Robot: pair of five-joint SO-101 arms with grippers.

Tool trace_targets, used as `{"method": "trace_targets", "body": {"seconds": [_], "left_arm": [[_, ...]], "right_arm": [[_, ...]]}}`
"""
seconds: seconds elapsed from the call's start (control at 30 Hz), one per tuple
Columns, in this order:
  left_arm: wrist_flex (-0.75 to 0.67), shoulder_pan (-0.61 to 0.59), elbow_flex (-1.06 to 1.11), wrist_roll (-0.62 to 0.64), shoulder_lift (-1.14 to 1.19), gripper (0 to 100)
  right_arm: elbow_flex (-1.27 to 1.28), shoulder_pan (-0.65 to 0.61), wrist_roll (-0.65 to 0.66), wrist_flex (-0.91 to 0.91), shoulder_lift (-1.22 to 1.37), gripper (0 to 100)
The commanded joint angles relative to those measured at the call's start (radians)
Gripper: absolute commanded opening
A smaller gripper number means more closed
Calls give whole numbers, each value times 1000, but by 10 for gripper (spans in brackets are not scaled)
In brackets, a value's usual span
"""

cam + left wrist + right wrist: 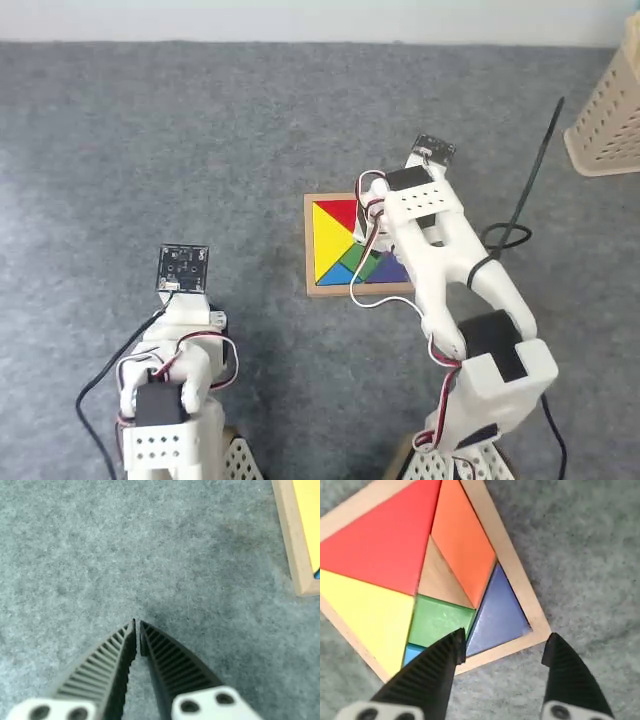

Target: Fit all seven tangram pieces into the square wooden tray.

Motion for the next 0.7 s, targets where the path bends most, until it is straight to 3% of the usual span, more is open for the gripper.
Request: {"method": "trace_targets", "body": {"seconds": [0.0,0.07,0.13,0.27,0.33,0.47,0.67], "left_arm": [[5,-2,-12,9,-17,12],[5,-2,-12,9,-17,12],[5,-2,-12,9,-17,12],[5,-2,-12,9,-17,12],[5,-2,-12,9,-17,12],[5,-2,-12,9,-17,12],[5,-2,-12,9,-17,12]], "right_arm": [[-52,-8,-3,-12,-5,247],[-52,-5,15,-8,-7,244],[-52,7,135,-4,-16,204],[-44,30,313,-39,-65,0],[-15,47,310,-39,-110,35],[127,70,356,-120,-260,9],[499,74,446,-369,-575,6]]}}
